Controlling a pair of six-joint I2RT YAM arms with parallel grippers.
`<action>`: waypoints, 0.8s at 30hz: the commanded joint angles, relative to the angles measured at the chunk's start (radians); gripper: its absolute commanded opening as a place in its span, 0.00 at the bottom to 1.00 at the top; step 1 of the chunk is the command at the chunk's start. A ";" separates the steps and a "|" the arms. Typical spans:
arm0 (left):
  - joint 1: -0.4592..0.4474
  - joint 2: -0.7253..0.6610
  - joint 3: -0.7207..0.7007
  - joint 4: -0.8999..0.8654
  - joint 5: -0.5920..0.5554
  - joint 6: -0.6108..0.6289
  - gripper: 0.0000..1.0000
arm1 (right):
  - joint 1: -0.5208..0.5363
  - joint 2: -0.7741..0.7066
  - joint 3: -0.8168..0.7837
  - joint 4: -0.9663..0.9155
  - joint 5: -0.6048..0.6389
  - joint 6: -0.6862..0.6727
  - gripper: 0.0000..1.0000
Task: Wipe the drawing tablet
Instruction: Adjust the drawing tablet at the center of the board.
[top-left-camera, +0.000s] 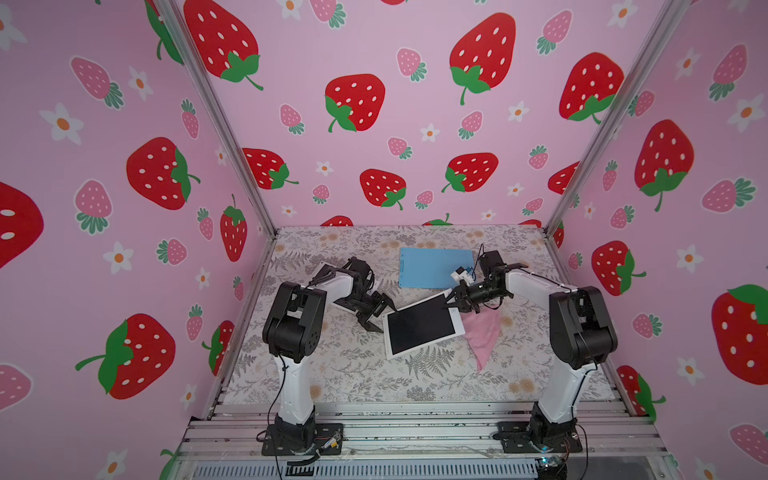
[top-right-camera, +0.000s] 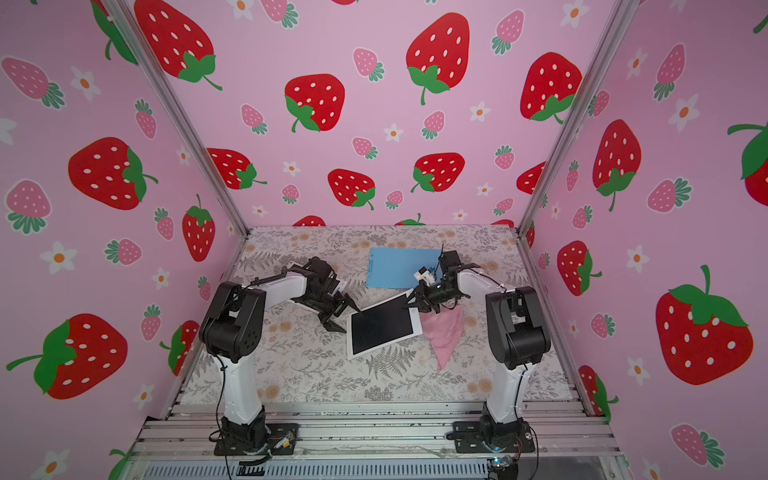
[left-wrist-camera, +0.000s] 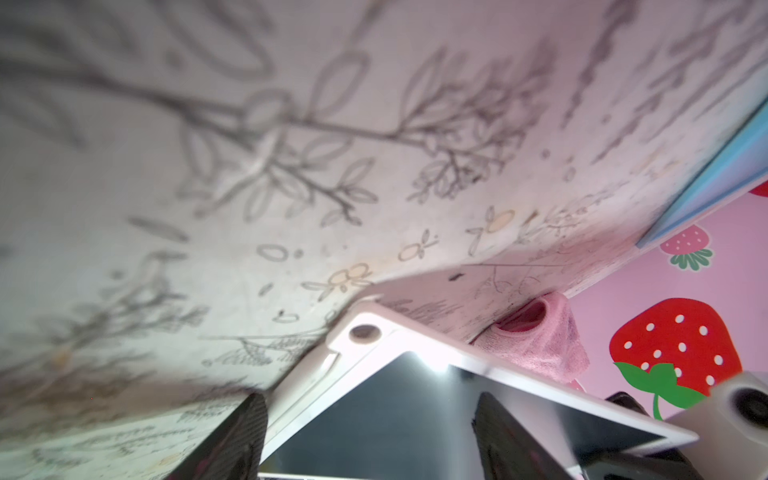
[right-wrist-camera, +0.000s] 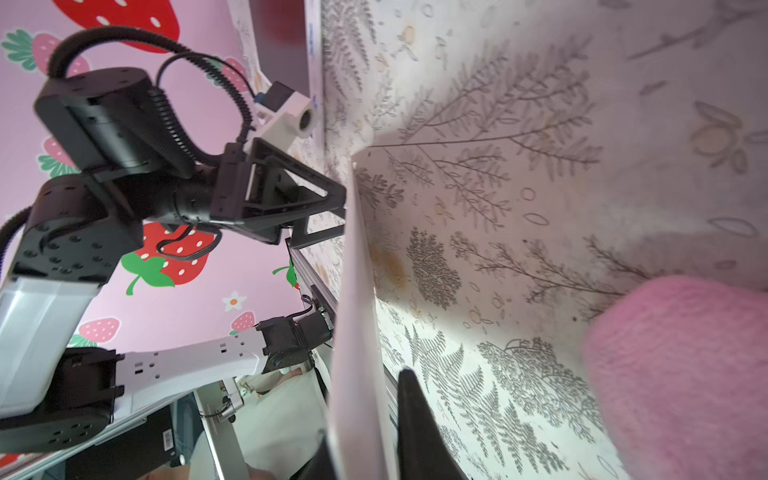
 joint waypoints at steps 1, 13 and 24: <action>-0.011 0.093 -0.021 0.104 -0.200 0.031 0.80 | 0.010 -0.039 0.024 0.007 -0.033 0.044 0.11; -0.008 -0.078 0.214 -0.138 -0.289 -0.026 0.78 | 0.065 -0.147 0.194 -0.106 0.235 -0.083 0.00; 0.001 -0.164 0.491 -0.158 -0.215 -0.265 0.78 | 0.375 -0.320 0.175 0.184 1.090 -0.585 0.00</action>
